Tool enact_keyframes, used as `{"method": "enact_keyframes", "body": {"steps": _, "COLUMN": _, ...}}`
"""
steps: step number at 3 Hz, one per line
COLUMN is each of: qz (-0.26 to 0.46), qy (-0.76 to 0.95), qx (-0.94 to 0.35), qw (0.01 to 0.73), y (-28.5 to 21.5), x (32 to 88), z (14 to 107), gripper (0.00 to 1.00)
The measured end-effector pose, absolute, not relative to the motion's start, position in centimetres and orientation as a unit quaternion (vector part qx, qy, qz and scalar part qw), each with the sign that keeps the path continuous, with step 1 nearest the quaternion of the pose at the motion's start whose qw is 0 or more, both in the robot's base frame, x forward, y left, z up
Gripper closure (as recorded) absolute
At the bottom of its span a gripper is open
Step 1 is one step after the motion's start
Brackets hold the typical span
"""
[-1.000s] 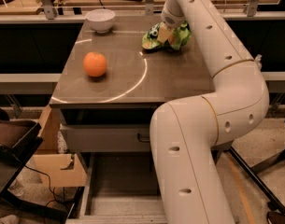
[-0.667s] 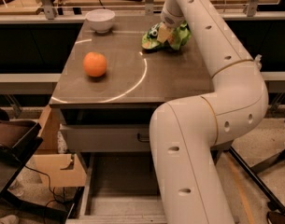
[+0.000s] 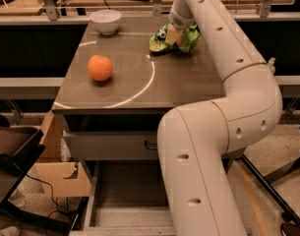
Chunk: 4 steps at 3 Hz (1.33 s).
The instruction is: Place green rice chip bag into middle drawer
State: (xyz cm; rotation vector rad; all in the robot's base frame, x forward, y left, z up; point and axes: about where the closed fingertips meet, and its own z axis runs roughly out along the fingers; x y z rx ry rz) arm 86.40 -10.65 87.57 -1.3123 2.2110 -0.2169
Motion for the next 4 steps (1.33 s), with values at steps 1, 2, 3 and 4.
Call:
{"method": "enact_keyframes", "body": {"steps": 1, "qz": -0.103, "qy": 0.807, "qx": -0.493, "qw": 0.309, "y": -11.6, "x": 84.9, "z": 93.9, "gripper": 1.00}}
{"method": "enact_keyframes", "body": {"steps": 2, "qz": -0.126, "qy": 0.777, "qx": -0.499, "qw": 0.362, "y": -12.4, "x": 83.0, "z": 101.6, "gripper": 1.00}}
{"method": "enact_keyframes", "body": {"steps": 3, "qz": -0.144, "qy": 0.750, "qx": -0.504, "qw": 0.403, "y": -13.2, "x": 80.9, "z": 107.3, "gripper": 1.00}}
{"method": "enact_keyframes", "body": {"steps": 4, "qz": -0.140, "qy": 0.771, "qx": -0.501, "qw": 0.366, "y": -14.5, "x": 79.3, "z": 104.6, "gripper": 1.00}}
